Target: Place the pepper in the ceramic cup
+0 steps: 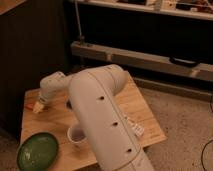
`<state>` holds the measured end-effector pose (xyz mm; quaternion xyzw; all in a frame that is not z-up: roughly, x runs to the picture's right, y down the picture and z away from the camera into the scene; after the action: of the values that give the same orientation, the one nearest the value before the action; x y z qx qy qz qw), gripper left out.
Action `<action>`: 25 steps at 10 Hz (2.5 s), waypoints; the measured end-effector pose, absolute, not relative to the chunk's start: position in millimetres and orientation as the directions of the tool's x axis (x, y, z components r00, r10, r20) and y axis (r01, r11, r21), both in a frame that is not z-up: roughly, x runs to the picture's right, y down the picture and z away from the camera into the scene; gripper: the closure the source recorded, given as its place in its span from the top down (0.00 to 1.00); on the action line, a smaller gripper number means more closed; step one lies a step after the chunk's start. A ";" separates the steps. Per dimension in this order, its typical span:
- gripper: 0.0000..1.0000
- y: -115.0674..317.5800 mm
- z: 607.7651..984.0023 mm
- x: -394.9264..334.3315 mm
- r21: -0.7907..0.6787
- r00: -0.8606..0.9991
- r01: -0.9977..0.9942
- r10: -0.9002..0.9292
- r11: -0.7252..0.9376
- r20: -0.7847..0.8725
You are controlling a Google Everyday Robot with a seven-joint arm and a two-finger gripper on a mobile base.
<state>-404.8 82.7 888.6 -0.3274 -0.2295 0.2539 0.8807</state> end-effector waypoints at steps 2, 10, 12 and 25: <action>0.80 81.4 895.2 -406.9 -0.702 0.763 -0.280 0.595 0.655 0.251; 0.58 108.5 908.2 -439.0 -0.767 0.782 -0.201 0.571 0.610 0.250; 0.36 109.5 909.1 -437.6 -0.774 0.787 -0.202 0.570 0.600 0.237; 0.06 62.4 854.7 -417.5 -0.793 0.748 -0.145 0.590 0.592 0.304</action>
<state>-417.5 62.4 854.7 -0.3961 -0.2809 0.2168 0.8469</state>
